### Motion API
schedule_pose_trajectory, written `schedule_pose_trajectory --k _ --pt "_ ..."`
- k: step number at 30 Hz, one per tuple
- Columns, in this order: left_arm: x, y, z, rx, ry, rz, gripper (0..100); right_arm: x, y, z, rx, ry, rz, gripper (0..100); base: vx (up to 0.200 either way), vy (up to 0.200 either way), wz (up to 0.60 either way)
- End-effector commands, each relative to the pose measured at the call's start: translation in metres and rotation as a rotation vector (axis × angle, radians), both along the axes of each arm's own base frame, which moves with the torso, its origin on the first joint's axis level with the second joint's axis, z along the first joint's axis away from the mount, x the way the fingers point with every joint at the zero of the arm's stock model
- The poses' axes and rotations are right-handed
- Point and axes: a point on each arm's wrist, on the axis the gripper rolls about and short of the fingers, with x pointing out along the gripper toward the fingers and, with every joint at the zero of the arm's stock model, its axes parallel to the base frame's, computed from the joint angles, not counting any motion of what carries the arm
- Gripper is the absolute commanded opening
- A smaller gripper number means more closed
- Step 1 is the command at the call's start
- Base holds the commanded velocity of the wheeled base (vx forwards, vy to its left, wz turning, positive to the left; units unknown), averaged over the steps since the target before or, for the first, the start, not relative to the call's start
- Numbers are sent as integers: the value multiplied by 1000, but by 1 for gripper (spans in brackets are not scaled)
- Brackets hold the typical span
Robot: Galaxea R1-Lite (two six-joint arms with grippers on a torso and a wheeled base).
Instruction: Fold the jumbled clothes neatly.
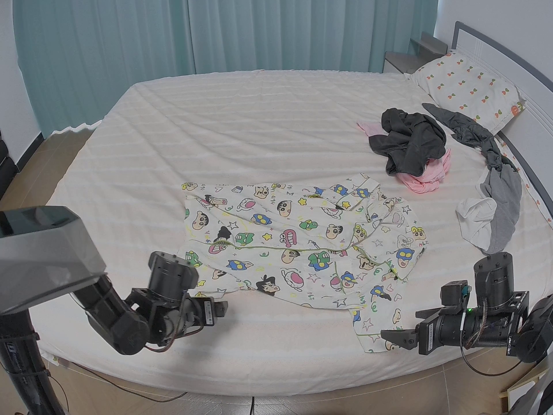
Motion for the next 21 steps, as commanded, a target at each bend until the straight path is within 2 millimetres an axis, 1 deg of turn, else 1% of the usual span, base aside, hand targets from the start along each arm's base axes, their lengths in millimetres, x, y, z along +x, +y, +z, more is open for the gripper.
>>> schedule_pose_trajectory --k 1,6,12,19,21 --pt "19 -41 -32 115 -35 16 100 -1 0 2 5 -8 1 100 0 0 0" --pt "27 -48 -35 151 -66 38 100 -1 -1 2 5 -8 -1 100 0 0 0" --pt "28 -47 -40 206 -70 62 100 -1 -1 2 5 -10 -1 100 0 0 0" --pt "29 -46 -42 262 -87 84 100 -1 -1 2 5 -8 -1 100 0 0 0" --pt "35 -45 -41 266 -101 102 100 -1 0 2 4 -9 2 100 0 0 0"
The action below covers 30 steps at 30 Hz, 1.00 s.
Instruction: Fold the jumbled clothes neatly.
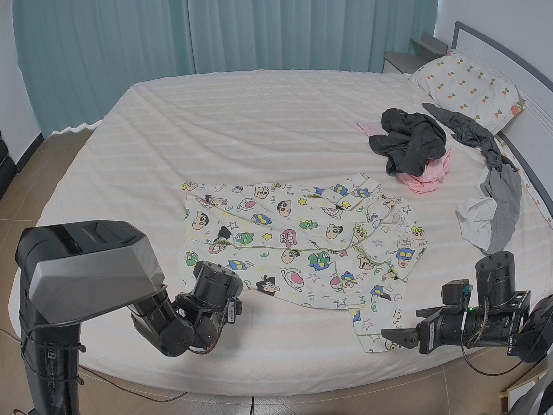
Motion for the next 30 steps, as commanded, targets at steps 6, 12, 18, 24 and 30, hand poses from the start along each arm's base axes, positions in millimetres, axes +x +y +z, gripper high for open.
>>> schedule_pose_trajectory --k 6,12,18,24,30 --pt "11 3 -8 34 1 8 100 0 0 0 0 -1 2 100 0 0 0" --pt "16 6 -11 81 -14 31 100 0 0 0 0 -1 2 100 0 0 0" --pt "13 7 -11 87 -13 29 0 0 0 0 1 -1 3 100 0 0 0" --pt "7 11 -8 108 -8 35 0 0 0 1 1 -3 2 100 0 0 0" --pt "1 22 7 135 -9 20 0 0 0 1 2 -2 2 100 0 0 0"
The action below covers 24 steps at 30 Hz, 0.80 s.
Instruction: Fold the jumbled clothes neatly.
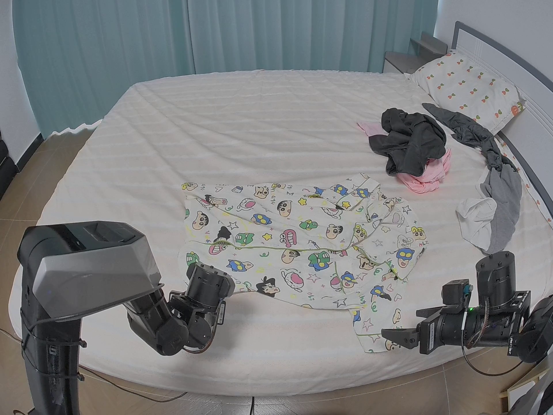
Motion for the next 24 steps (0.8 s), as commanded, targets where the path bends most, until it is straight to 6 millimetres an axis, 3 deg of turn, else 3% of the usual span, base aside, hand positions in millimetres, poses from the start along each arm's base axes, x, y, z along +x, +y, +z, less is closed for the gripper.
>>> schedule_pose_trajectory --k 1,9,17,24 --pt "-2 13 19 -2 -18 -1 0 0 -1 1 2 -4 -6 100 0 0 0" --pt "-13 46 60 -38 -18 -111 0 1 -4 5 12 -19 -18 100 0 0 0" --pt "-28 86 66 -47 54 -214 0 1 -4 5 13 -19 -16 100 0 0 0" --pt "-43 106 62 -46 121 -310 0 1 -5 4 13 -13 -22 100 0 0 0"
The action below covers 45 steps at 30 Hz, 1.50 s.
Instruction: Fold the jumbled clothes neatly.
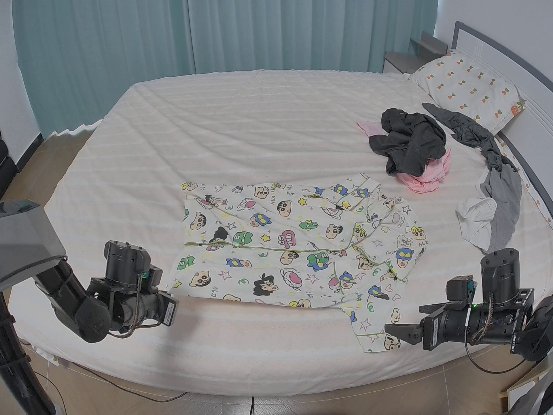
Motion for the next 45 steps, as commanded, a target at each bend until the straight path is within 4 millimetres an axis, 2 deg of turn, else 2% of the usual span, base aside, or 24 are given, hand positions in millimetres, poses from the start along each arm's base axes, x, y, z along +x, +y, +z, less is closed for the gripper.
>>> schedule_pose_trajectory --k 1,6,13,14,20,23,27,31,34,35,37,40,45 --pt "-12 16 0 5 29 -3 0 2 -2 -1 1 3 -8 100 0 0 0" --pt "-20 24 -10 -3 82 -5 0 4 -5 0 3 2 -24 100 0 0 0" --pt "-29 24 -22 -28 149 -41 0 5 -6 -2 0 11 -28 100 0 0 0" --pt "-29 24 -22 -29 151 -40 100 6 -6 -2 1 11 -30 100 0 0 0" --pt "-35 31 -27 -41 185 -18 100 18 -20 -2 35 25 -71 100 0 0 0" --pt "-41 34 -28 -118 212 -24 100 30 -32 -3 65 39 -103 100 0 0 0" --pt "-34 33 -23 -271 175 53 100 45 -40 -11 77 66 -139 100 0 0 0" --pt "4 25 -4 -527 29 210 100 48 -42 -13 73 72 -147 100 0 0 0" --pt "25 22 6 -626 -23 264 100 46 -41 -12 71 64 -141 100 0 0 0" --pt "45 20 16 -711 -72 309 100 45 -41 -9 73 55 -137 100 0 0 0" --pt "60 18 22 -779 -84 349 100 44 -41 -8 73 50 -136 100 0 0 0" --pt "67 16 23 -810 -69 379 100 43 -39 -8 73 50 -130 100 0 0 0" --pt "76 18 4 -795 13 437 100 42 -38 -8 71 50 -123 100 0 0 0"
